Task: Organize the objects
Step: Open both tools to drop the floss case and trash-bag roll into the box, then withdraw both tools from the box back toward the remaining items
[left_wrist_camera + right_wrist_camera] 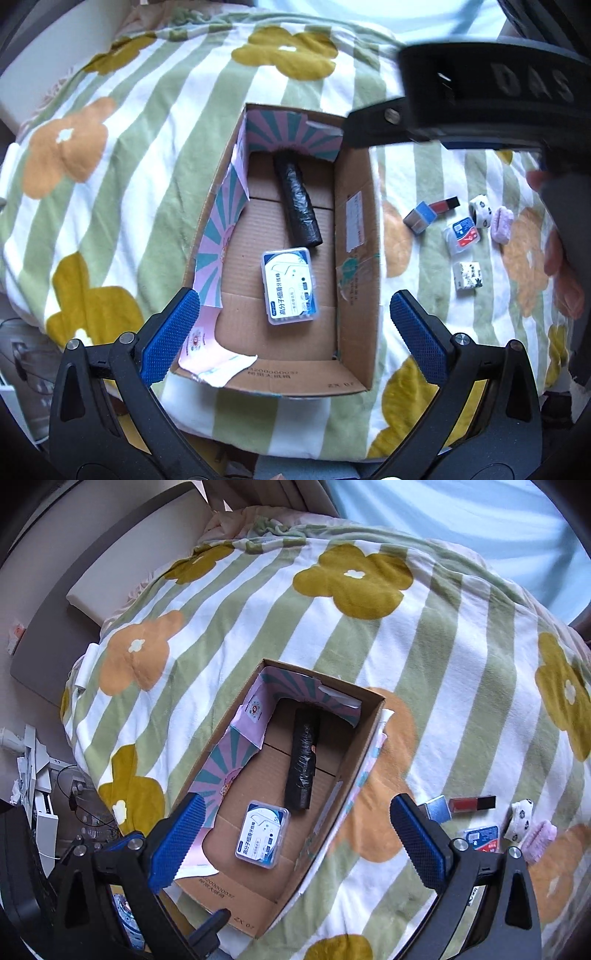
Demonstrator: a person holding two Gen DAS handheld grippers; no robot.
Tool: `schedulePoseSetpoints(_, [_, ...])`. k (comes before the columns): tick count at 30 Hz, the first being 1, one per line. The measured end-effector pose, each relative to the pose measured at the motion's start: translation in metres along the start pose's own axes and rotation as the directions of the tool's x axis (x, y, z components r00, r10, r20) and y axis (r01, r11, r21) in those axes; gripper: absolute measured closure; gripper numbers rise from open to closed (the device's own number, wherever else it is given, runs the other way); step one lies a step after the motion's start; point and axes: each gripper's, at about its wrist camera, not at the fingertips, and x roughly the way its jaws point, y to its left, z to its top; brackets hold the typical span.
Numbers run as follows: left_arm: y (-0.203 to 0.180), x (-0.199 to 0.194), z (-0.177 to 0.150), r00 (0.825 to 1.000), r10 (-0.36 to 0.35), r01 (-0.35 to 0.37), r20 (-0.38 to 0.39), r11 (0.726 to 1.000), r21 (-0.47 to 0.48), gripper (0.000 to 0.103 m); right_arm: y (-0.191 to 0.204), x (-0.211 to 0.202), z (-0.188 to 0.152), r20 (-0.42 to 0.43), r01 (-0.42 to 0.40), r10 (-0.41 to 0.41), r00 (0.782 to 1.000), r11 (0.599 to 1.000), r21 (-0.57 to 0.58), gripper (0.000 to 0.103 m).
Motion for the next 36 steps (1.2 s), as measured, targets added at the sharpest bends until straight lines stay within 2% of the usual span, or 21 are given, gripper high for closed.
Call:
schedulePoseSetpoints(7, [-0.021, -0.041, 0.002, 0.999, 0.014, -0.015, 0.047, 1.0, 0.014, 0.0, -0.036, -0.06, -0.038, 0.066, 0.057, -0.063, 0.996, 0.995, 0.08, 0.003])
schedulePoseSetpoints(12, [-0.046, -0.056, 0.01, 0.997, -0.015, 0.012, 0.076, 0.999, 0.047, 0.0, -0.072, -0.096, -0.071, 0.095, 0.119, -0.136, 0.986, 0.978, 0.171, 0.003])
schedulePoseSetpoints(19, [-0.082, -0.072, 0.015, 0.989, -0.08, 0.069, 0.122, 0.993, 0.093, 0.0, -0.114, -0.14, -0.117, 0.133, 0.242, -0.289, 0.948, 0.927, 0.287, 0.003])
schedulePoseSetpoints(25, [-0.117, -0.073, 0.014, 0.985, -0.133, 0.116, 0.107, 0.981, 0.153, 0.002, -0.138, -0.156, -0.144, 0.147, 0.249, -0.316, 0.937, 0.902, 0.353, 0.003])
schedulePoseSetpoints(27, [-0.127, -0.068, 0.013, 0.988, -0.123, 0.106, 0.092, 0.979, 0.173, 0.003, -0.142, -0.16, -0.15, 0.155, 0.252, -0.325, 0.933, 0.898, 0.361, 0.003])
schedulePoseSetpoints(31, [-0.142, -0.067, 0.009, 0.987, -0.111, 0.085, 0.118, 0.975, 0.206, 0.003, -0.148, -0.165, -0.156, 0.187, 0.242, -0.328, 0.926, 0.895, 0.374, 0.003])
schedulePoseSetpoints(34, [-0.149, -0.068, 0.009, 0.985, -0.103, 0.072, 0.137, 0.975, 0.21, 0.003, -0.152, -0.162, -0.159, 0.187, 0.278, -0.368, 0.911, 0.881, 0.383, 0.003])
schedulePoseSetpoints(36, [-0.155, -0.066, 0.012, 0.988, -0.09, 0.061, 0.122, 0.973, 0.222, 0.003, -0.156, -0.163, -0.163, 0.22, 0.278, -0.379, 0.899, 0.882, 0.381, 0.003])
